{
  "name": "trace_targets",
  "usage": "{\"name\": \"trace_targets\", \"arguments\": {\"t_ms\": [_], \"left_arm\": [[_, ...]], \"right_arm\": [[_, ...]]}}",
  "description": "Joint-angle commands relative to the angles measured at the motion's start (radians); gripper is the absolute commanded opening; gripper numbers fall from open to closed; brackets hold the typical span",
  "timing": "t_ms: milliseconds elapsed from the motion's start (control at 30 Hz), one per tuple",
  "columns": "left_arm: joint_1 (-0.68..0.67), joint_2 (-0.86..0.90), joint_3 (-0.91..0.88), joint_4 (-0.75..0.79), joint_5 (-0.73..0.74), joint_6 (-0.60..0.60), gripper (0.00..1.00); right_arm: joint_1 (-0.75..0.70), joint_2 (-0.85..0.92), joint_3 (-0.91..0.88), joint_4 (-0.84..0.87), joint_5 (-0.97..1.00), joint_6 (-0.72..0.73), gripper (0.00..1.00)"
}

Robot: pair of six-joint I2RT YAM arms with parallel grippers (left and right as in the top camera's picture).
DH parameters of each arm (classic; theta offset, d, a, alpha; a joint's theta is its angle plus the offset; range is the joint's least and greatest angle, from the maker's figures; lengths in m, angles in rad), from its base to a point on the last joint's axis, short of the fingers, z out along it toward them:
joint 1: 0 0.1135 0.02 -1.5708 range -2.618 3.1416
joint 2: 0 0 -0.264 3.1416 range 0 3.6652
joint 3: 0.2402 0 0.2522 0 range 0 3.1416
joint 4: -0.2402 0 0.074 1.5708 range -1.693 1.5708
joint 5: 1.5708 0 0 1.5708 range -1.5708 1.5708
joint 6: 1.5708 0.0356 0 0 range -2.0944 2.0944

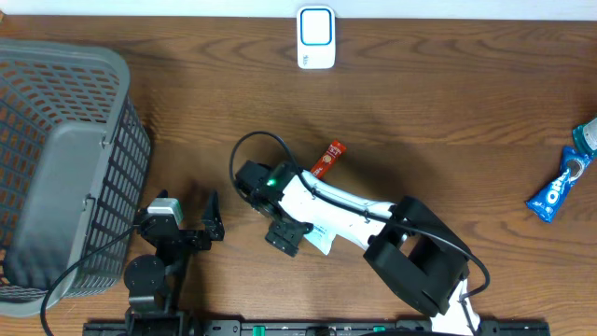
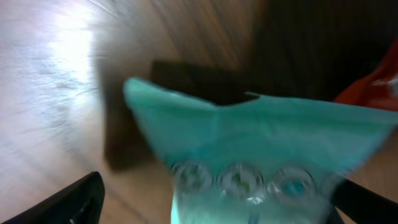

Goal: Scan the item barcode
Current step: 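Move the right gripper down onto the green pouch and grasp it, then lift the green pouch and hold it up to the scanner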

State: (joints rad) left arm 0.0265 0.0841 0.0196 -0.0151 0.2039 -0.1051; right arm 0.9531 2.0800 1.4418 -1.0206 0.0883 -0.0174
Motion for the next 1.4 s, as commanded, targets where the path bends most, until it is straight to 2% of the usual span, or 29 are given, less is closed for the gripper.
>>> {"name": "trace_targets", "arguments": {"t_ms": [0, 67, 100, 133, 167, 300, 433, 600, 633, 800, 967, 1067, 1200, 1267, 1367], "left_arm": [[0.006, 0.000, -0.016, -0.034, 0.013, -0.005, 0.98], [0.006, 0.000, -0.016, -0.034, 0.013, -0.005, 0.98], [0.006, 0.000, -0.016, -0.034, 0.013, -0.005, 0.98], [0.006, 0.000, -0.016, -0.034, 0.013, -0.005, 0.98], [0.006, 0.000, -0.016, -0.034, 0.013, -0.005, 0.98], [0.006, 0.000, -0.016, -0.034, 0.013, -0.005, 0.98], [0.006, 0.000, -0.016, -0.034, 0.013, -0.005, 0.98], [0.006, 0.000, -0.016, -0.034, 0.013, -0.005, 0.98], [0.006, 0.000, -0.016, -0.034, 0.013, -0.005, 0.98], [0.006, 0.000, -0.016, -0.034, 0.013, -0.005, 0.98], [0.006, 0.000, -0.016, -0.034, 0.013, -0.005, 0.98], [0.006, 0.000, -0.016, -0.034, 0.013, -0.005, 0.98], [0.006, 0.000, -0.016, -0.034, 0.013, -0.005, 0.98], [0.006, 0.000, -0.016, -0.034, 0.013, -0.005, 0.98], [0.006, 0.000, -0.016, -0.034, 0.013, -0.005, 0.98]], "right_arm": [[-0.013, -0.031, -0.045, 0.020, 0.042, 0.058, 0.93], [-0.013, -0.031, -0.058, 0.021, 0.070, 0.082, 0.75], [-0.013, -0.031, -0.061, 0.018, 0.093, 0.099, 0.53], [-0.013, -0.031, -0.061, 0.016, 0.114, 0.112, 0.41], [-0.014, -0.031, -0.061, 0.017, 0.125, 0.116, 0.38], [-0.016, -0.031, -0.061, 0.006, 0.190, 0.090, 0.15], [-0.018, -0.033, -0.053, -0.027, 0.180, 0.123, 0.01], [-0.075, -0.050, 0.055, -0.125, -0.126, 0.054, 0.01], [-0.114, -0.060, 0.129, -0.192, -0.304, -0.031, 0.01], [-0.254, -0.064, 0.283, -0.329, -0.810, -0.229, 0.01], [-0.430, -0.063, 0.275, -0.323, -1.323, -0.422, 0.01], [-0.531, -0.046, 0.257, -0.255, -1.596, -0.525, 0.01], [-0.563, -0.021, 0.255, -0.079, -1.650, -0.565, 0.01], [-0.558, -0.020, 0.245, -0.012, -1.650, -0.708, 0.01], [-0.532, -0.020, 0.238, 0.005, -1.650, -0.995, 0.01]]}}
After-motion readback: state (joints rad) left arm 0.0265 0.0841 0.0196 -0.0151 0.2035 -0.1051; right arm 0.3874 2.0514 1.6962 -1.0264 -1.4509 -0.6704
